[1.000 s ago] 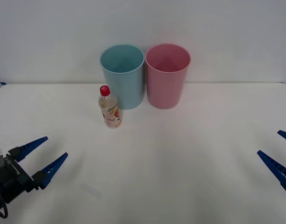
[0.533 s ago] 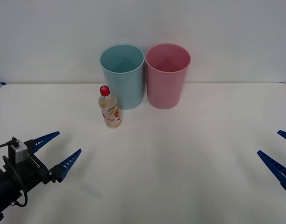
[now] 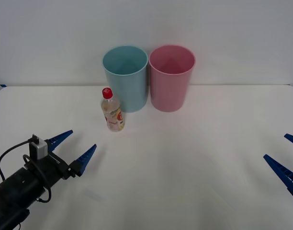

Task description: Grasp the object on the table and drop it into the matching bin: aluminum can to the light blue bin, PET bottle to the pink bin.

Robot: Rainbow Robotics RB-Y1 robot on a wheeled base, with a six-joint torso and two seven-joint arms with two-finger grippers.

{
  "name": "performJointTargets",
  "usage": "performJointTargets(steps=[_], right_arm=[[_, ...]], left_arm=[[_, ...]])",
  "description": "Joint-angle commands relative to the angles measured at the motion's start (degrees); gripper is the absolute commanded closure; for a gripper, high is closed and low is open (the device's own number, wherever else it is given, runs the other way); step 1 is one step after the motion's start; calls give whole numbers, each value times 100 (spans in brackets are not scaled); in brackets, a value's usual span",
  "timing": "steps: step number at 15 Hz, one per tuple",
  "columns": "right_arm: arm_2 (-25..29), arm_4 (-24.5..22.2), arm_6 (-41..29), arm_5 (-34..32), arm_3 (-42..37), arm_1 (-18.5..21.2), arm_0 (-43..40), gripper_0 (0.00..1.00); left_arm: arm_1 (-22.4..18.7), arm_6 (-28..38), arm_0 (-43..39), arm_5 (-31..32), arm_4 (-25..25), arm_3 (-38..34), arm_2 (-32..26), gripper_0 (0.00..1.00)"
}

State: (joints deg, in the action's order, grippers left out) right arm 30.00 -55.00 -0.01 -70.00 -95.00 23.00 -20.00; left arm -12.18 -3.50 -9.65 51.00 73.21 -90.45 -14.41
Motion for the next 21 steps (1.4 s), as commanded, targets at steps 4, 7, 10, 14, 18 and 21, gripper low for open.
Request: performJointTargets(steps=[4, 7, 10, 14, 18, 21], right_arm=[[0, 0, 1, 0, 0, 0, 0, 0], [0, 0, 1, 0, 0, 0, 0, 0], [0, 0, 1, 0, 0, 0, 0, 0], [0, 0, 1, 0, 0, 0, 0, 0], [0, 0, 1, 0, 0, 0, 0, 0], [0, 0, 1, 0, 0, 0, 0, 0]], left_arm=[[23, 122, 579, -441, -70, 642, 280, 0], [84, 130, 693, -1030, -131, 651, 579, 0], [251, 122, 754, -1426, -131, 642, 799, 0], [286, 122, 869, -1979, -140, 695, 1115, 0], [366, 34, 1220, -2059, -140, 1126, 1133, 0], [480, -10, 1422, -2146, -79, 1310, 1142, 0]])
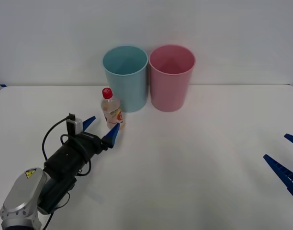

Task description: Grasp the object on the table and drop it into the matching bin: aluminum can to the light blue bin, PET bottle to the pink bin.

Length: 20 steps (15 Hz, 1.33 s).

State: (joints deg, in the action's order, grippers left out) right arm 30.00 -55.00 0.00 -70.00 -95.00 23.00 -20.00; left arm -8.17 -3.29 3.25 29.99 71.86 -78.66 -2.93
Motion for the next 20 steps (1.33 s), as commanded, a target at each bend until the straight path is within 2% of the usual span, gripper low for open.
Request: performJointTargets(steps=[1, 12, 16, 17, 18, 19, 20], right_arm=[[0, 0, 0, 0, 0, 0, 0, 0], [0, 0, 0, 0, 0, 0, 0, 0], [0, 0, 0, 0, 0, 0, 0, 0], [0, 0, 0, 0, 0, 0, 0, 0], [0, 0, 0, 0, 0, 0, 0, 0], [0, 0, 0, 0, 0, 0, 0, 0], [0, 0, 0, 0, 0, 0, 0, 0]], left_arm=[[122, -49, 228, -72, 82, 220, -6, 0], [245, -348, 1547, -116, 179, 1705, -208, 0], [254, -357, 1599, -125, 179, 1749, -208, 0], [254, -366, 1599, -116, 170, 1749, -208, 21], [254, -366, 1599, -116, 170, 1749, -208, 62], [254, -366, 1591, -125, 170, 1749, -208, 91], [254, -374, 1591, -125, 170, 1749, -217, 100]])
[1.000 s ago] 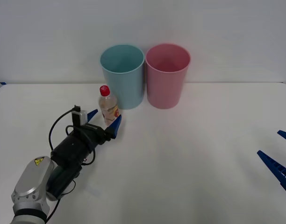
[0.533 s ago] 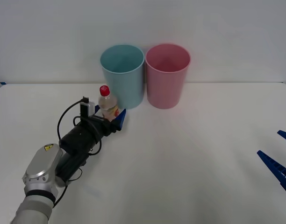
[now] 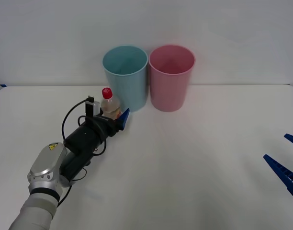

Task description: Grasp the object on the table and drop it into the matching bin: aluminum can to the light blue bin, PET bottle to the pink bin.

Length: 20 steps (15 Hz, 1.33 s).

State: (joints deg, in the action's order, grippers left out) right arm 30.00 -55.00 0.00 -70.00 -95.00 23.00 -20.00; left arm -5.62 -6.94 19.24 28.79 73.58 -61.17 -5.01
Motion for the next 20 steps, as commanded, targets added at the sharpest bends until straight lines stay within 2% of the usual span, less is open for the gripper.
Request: performJointTargets(steps=[1, 8, 11, 13, 20], right_arm=[[0, 0, 0, 0, 0, 0, 0, 0], [0, 0, 0, 0, 0, 0, 0, 0], [0, 0, 0, 0, 0, 0, 0, 0], [0, 0, 0, 0, 0, 0, 0, 0], [0, 0, 0, 0, 0, 0, 0, 0]], left_arm=[[0, -9, -8, -5, -11, -1, 0, 100], [-36, 26, -8, -5, -20, -1, -18, 100], [-176, 35, -26, 31, -116, -1, 8, 100], [-396, 61, -34, 145, -380, -9, 140, 100], [-1565, 123, -175, 479, -1610, -80, 852, 100]])
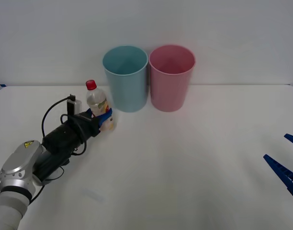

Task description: Grasp the object on the table and drop it into the matching bin: aluminum can to the light blue bin, PET bottle to the pink bin.

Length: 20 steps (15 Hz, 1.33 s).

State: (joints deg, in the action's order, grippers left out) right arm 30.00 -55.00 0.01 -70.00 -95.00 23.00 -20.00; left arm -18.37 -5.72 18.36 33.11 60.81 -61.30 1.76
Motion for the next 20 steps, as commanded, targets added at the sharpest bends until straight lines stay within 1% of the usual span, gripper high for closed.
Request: performJointTargets(steps=[1, 6, 11, 12, 15, 18, 20], right_arm=[[0, 0, -1, 0, 0, 0, 0, 0], [0, 0, -1, 0, 0, 0, 0, 0], [0, 0, -1, 0, 0, 0, 0, 0], [0, 0, -1, 0, 0, 0, 0, 0], [0, 0, -1, 0, 0, 0, 0, 0], [0, 0, -1, 0, 0, 0, 0, 0], [0, 0, -1, 0, 0, 0, 0, 0]], left_arm=[[-457, 1, -201, 46, -526, -242, 237, 100], [-843, 106, -764, 55, -904, -1121, 228, 100], [-993, 388, -869, -7, -939, -1842, 167, 100], [-1019, 686, -860, -33, -869, -2079, 140, 100], [-1072, 1521, -860, -42, -324, -2686, -71, 100], [-1309, 2128, -834, -33, -113, -3169, -141, 100], [-1555, 2532, -790, -7, -43, -3459, -167, 100]])
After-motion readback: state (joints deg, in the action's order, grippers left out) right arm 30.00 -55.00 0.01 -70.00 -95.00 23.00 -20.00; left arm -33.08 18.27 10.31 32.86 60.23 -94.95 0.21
